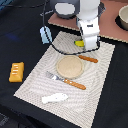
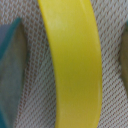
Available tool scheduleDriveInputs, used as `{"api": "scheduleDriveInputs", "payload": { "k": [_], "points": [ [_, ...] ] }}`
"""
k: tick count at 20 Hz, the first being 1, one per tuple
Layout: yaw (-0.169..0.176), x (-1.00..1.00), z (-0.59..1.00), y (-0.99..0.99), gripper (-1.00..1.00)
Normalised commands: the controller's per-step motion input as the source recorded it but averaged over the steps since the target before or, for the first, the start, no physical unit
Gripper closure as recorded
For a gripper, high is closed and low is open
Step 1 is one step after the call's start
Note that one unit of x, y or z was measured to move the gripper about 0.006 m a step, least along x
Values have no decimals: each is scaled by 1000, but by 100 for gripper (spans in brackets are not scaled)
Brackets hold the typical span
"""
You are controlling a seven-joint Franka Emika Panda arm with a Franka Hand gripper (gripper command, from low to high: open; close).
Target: Interact with the objects in diverse but meaningful ways.
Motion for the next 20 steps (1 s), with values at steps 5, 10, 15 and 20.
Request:
{"api": "scheduleDriveInputs", "payload": {
  "k": [5, 10, 15, 20],
  "points": [
    [43, 0, 14, 109, 100],
    [9, -184, 417, 9, 100],
    [-44, -313, 853, -117, 100],
    [-36, -383, 874, -323, 100]
  ]
}}
